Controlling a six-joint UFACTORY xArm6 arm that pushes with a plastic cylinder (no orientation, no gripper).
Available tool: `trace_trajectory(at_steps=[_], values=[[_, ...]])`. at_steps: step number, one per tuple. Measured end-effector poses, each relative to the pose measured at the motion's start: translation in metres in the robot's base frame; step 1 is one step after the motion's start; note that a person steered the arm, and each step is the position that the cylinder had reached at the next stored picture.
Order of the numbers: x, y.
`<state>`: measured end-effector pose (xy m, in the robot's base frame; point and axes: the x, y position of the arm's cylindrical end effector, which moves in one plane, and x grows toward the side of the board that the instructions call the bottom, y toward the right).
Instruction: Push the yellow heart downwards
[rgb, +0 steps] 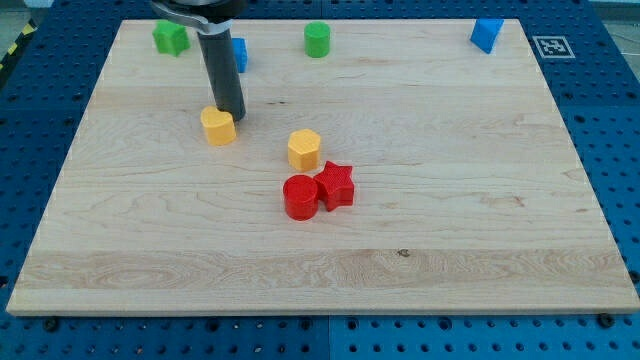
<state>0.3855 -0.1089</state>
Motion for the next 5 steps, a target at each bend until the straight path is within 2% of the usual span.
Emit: trace_trajectory(at_steps=[1, 5], values=[[0.0076, 0.0153], [0.0088, 0.0120]])
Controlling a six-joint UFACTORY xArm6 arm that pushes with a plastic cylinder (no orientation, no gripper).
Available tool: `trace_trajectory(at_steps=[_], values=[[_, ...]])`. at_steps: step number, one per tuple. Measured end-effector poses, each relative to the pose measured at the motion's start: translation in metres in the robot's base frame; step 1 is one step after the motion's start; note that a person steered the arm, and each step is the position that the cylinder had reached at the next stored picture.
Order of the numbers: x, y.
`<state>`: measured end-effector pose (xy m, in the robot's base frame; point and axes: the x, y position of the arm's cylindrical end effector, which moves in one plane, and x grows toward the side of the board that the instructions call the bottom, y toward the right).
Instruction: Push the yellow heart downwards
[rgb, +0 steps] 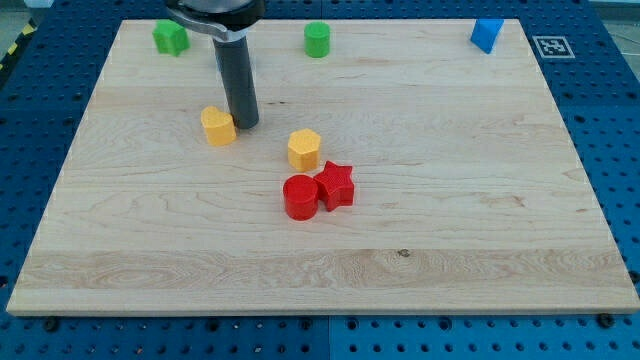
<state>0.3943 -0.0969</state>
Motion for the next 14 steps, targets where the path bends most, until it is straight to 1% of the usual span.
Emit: trace_trajectory(at_steps=[2, 3, 6, 8, 9, 12, 13, 14], values=[[0.001, 0.000], [0.013, 0.000], [0.017, -0.006], [0.001, -0.017], [0.001, -0.038], [0.002, -0.041], [0.016, -0.041], [0.016, -0.048]])
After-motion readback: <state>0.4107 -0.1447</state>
